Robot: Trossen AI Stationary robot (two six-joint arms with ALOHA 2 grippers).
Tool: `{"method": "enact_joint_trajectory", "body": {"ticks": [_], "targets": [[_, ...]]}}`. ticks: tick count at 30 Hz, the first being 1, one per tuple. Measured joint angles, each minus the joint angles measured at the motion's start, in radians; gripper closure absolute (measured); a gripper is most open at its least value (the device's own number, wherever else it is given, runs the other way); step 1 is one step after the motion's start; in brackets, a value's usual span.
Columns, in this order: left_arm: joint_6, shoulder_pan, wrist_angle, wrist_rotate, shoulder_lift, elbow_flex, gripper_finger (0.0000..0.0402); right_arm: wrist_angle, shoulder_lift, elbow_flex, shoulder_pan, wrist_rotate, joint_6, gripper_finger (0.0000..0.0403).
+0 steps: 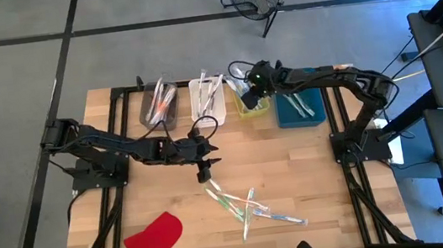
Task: Pick & Place Toothbrushes
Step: Put the blue toothbrush into the yellow bin, then put the orange toothbrush into the black bin
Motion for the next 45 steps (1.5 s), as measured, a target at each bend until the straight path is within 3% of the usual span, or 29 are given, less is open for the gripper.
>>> {"method": "enact_joint_trajectory", "body": {"ticks": [7, 11, 26, 37, 45], "targets": [[0.001, -0.006, -0.006, 0.216, 0.000, 0.000, 0.0221, -0.007, 0.035, 0.000, 0.001, 0.000, 0.017, 0.0357], [0.001, -0.034, -0.024, 0.271, 0.000, 0.000, 0.0222, -0.003, 0.046, 0.000, 0.001, -0.001, 0.025, 0.0348], [0.082, -0.178, -0.027, 0.278, 0.019, 0.001, 0.0222, 0.000, 0.048, 0.000, 0.001, -0.053, 0.027, 0.0273], [0.126, -0.180, 0.009, 0.278, 0.167, 0.014, 0.0222, 0.007, 0.037, -0.001, -0.001, -0.053, 0.046, 0.0189], [0.171, -0.179, -0.038, 0.302, 0.213, 0.097, 0.0222, -0.012, -0.026, -0.001, -0.016, -0.053, 0.041, 0.0166]]}}
